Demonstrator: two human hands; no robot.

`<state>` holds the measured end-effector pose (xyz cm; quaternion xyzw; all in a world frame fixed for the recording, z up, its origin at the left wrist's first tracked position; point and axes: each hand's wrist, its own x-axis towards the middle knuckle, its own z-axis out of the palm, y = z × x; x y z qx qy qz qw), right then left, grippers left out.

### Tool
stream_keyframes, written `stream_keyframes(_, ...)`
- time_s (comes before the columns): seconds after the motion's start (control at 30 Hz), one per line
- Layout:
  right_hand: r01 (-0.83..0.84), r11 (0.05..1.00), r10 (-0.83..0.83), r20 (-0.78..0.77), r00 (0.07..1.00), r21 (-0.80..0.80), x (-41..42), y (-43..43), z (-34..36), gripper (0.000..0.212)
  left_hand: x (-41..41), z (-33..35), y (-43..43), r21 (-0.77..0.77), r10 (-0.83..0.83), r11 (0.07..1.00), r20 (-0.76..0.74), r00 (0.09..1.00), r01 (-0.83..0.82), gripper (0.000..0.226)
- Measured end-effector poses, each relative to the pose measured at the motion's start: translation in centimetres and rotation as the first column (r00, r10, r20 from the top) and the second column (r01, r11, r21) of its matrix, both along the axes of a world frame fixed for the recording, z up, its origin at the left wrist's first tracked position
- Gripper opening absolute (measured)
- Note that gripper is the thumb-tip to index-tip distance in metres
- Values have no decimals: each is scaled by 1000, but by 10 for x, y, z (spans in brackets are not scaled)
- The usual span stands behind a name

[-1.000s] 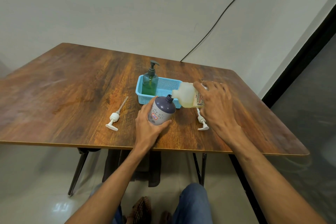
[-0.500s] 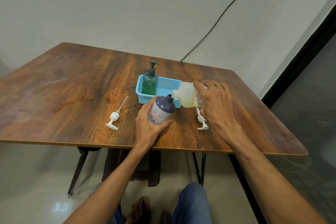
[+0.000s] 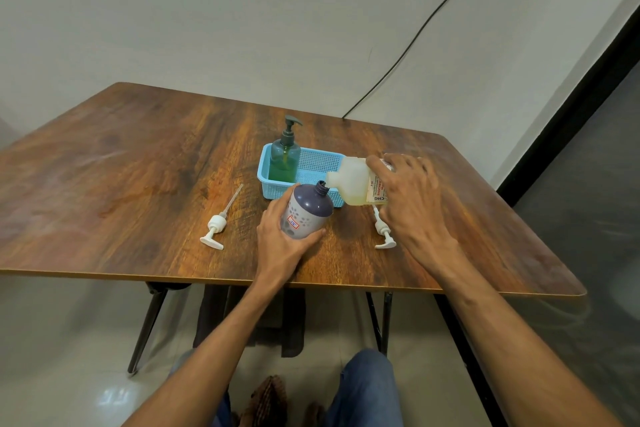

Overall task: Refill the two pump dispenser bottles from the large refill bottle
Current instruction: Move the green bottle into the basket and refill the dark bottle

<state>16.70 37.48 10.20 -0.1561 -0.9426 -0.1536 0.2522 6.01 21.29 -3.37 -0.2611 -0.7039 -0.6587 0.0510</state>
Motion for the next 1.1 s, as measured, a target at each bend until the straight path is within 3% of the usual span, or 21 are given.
stream_keyframes(1.1,-14,1000,14,1,1000,6,0,1,1,82,2,2,-1,-16,5,1000,12,1000,-4,96)
